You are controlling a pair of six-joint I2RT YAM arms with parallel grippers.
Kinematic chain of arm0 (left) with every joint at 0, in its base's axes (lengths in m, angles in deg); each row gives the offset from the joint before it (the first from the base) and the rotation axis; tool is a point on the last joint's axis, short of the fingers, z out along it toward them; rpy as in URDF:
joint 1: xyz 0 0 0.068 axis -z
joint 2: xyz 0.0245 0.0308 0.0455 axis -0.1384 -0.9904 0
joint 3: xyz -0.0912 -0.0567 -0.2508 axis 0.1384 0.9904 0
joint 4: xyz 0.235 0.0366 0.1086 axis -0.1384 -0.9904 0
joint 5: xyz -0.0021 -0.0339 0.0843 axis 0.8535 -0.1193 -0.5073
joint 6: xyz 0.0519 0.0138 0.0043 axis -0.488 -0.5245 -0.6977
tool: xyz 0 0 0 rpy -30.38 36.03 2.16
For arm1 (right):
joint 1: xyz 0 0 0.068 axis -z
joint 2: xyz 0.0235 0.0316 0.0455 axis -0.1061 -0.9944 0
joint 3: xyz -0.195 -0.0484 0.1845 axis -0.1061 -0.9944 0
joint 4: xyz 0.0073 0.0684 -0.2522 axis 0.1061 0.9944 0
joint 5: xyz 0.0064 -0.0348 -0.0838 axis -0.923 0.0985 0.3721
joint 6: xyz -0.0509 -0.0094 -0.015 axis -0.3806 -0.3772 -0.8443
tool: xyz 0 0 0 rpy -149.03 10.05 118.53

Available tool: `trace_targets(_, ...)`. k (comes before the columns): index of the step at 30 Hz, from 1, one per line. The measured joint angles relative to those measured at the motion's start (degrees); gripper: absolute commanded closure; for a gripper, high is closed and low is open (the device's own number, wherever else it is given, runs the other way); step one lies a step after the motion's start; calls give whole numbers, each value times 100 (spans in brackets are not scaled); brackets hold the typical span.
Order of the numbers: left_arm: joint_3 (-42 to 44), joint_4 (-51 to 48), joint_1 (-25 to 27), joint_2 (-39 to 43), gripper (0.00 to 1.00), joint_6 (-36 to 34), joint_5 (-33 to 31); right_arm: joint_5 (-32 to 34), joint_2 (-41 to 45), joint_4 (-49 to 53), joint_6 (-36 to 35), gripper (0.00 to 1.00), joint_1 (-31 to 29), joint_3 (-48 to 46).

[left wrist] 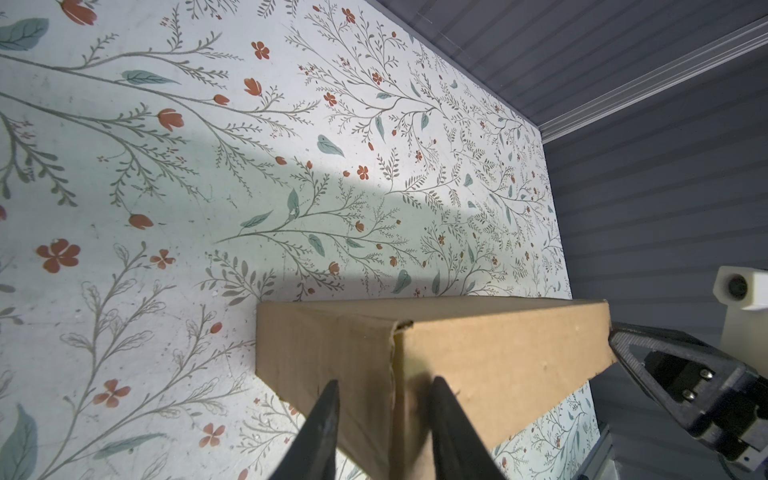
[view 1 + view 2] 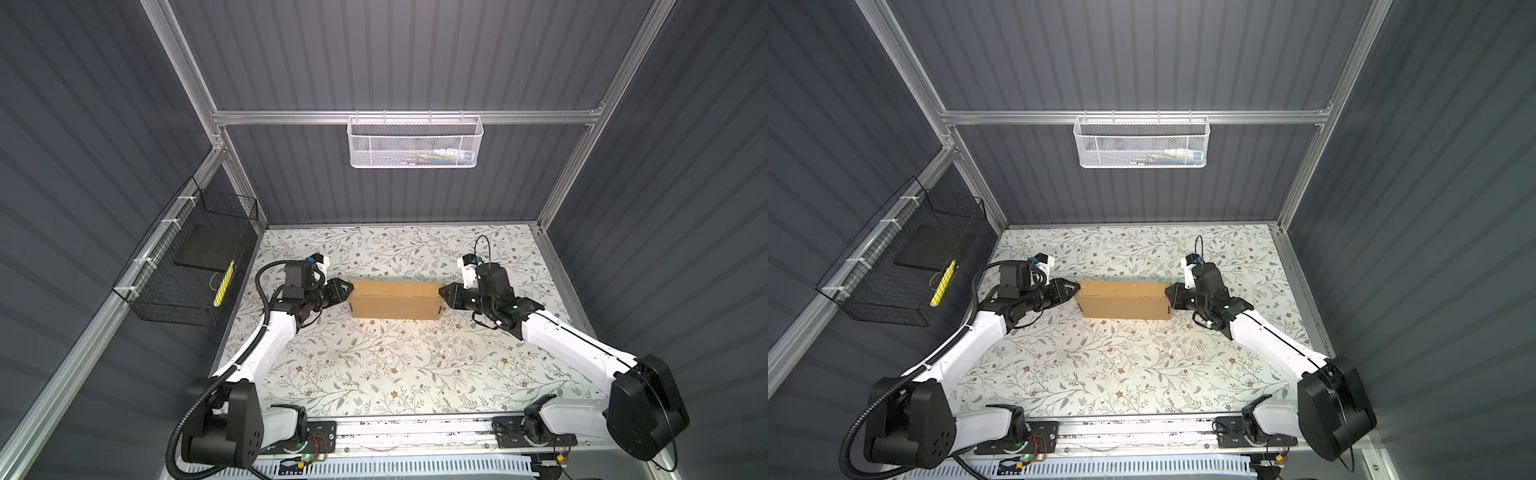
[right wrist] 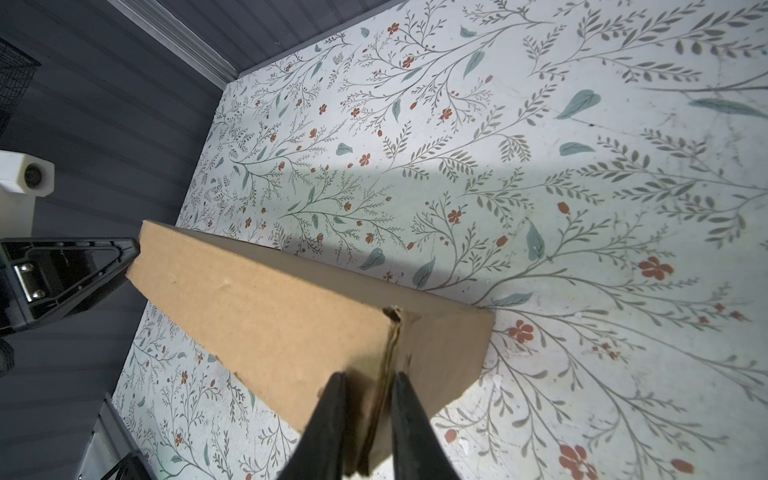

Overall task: Fold the paper box
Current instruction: 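Tip the cardboard box down flat onto the table with both grippers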

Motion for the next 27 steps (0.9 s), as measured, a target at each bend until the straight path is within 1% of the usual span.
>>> trace_targets(27,83,-496,0,459,62,2,35,-149,595,131,44,78,-37,-466)
